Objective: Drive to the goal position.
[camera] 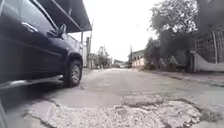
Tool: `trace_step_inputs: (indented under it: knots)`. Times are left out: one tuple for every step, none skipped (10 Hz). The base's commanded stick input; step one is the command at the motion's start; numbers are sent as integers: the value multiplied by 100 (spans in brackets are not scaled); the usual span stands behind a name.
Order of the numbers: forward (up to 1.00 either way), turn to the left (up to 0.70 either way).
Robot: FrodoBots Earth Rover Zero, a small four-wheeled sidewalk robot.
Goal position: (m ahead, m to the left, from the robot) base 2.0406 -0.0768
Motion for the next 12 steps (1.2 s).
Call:
trace_step_inputs:
  knots:
    - [70,-35]
    - [70,-29]
    - [70,-21]
    - [70,-13]
    - [70,-5]
    - [70,0]
    - [70,0]
    - [70,0]
    - [70,0]
    - [70,0]
    - [70,0]
    - [70,0]
